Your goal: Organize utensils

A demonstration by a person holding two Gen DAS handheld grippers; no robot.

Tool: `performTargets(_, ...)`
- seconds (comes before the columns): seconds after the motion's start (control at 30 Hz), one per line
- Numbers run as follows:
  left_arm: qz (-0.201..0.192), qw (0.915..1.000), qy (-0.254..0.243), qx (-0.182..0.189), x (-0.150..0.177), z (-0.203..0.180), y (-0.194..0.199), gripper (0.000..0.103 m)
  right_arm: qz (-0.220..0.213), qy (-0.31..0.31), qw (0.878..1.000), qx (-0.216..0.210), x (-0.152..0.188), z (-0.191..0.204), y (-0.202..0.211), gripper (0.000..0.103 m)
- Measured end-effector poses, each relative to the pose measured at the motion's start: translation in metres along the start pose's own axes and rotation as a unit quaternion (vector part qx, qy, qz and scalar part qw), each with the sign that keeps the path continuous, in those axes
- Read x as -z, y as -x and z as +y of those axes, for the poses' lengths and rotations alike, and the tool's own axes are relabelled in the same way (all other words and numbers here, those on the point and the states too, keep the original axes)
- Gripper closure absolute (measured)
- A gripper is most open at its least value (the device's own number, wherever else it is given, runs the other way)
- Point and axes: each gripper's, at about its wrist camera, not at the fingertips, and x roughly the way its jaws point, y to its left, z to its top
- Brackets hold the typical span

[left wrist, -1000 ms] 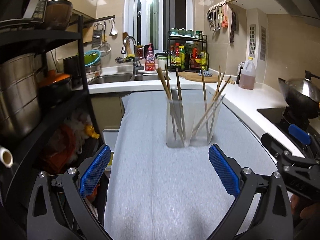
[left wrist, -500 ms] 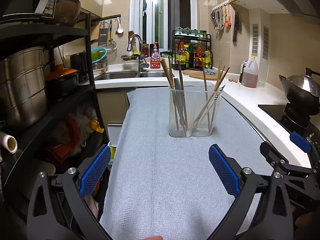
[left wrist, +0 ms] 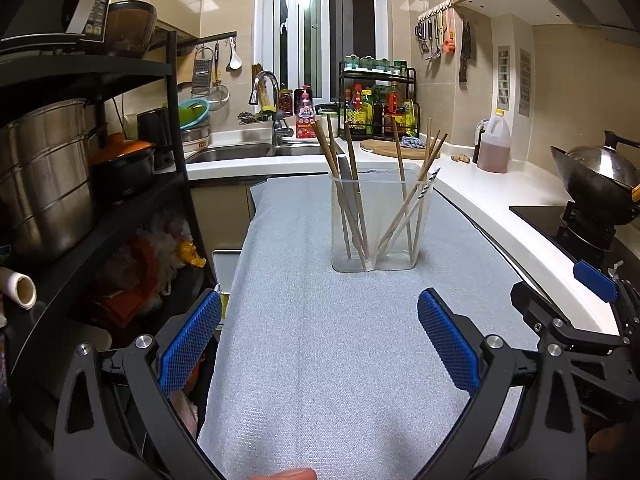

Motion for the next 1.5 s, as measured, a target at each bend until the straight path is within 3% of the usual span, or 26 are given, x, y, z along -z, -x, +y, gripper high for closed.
performTargets(1.5, -0.005, 0.9998, 0.001, -0.021, -0.0014, 0.0021, 0.0014, 0.008, 0.002, 0.0, 1.0, -0.003, -0.0018, 0.004, 0.0023, 0.005)
